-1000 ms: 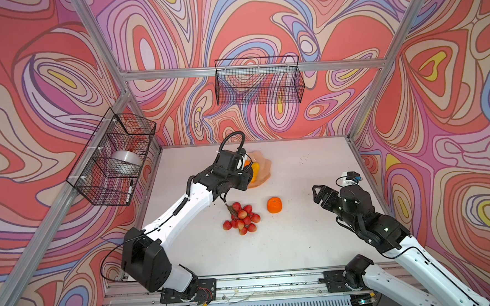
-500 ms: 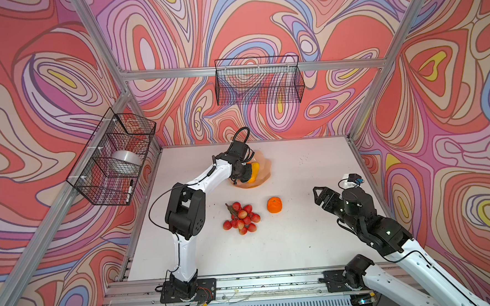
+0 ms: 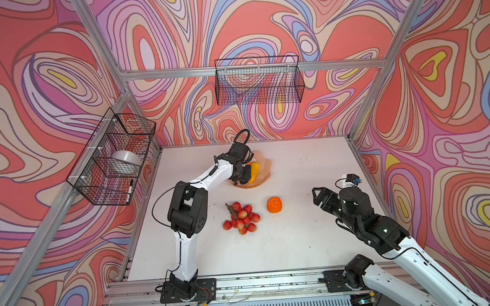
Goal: Place and organize the fake fruits in the fruit bowl
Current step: 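Carry the avocado into the bowl and release it with the left gripper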
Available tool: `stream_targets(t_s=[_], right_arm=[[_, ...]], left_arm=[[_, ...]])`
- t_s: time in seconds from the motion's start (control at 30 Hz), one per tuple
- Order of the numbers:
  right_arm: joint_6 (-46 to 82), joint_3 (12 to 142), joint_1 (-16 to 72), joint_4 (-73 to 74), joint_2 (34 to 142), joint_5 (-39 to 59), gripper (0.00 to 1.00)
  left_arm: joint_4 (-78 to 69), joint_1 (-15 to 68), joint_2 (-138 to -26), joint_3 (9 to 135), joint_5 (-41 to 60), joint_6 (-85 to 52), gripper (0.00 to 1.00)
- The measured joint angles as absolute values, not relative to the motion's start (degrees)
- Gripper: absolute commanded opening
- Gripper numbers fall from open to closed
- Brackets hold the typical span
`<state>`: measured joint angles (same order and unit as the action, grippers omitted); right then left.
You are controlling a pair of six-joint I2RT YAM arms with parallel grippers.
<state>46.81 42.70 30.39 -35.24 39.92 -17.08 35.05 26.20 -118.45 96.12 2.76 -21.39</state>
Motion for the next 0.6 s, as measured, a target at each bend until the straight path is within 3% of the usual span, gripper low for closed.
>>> stream_targets(t_s=[0.2,0.4,0.6], right_arm=[[46.78,42.33,30.41,-35.20,40.69,-17.08,0.94],[45.30,42.50,30.39,-35.20,45.45,-16.84,0.93],[41.71,45.52,30.41,-33.58,59.35,-12.60,0.93]], left_arm=[[35.11,26.20,-118.93,96.09,2.98,-21.96,0.64],[35.11,26.20,-118.63,96.12,3.46,-22.15,0.68],[35.07,26.20,-113.67,96.18,4.21,-22.13,0.70]])
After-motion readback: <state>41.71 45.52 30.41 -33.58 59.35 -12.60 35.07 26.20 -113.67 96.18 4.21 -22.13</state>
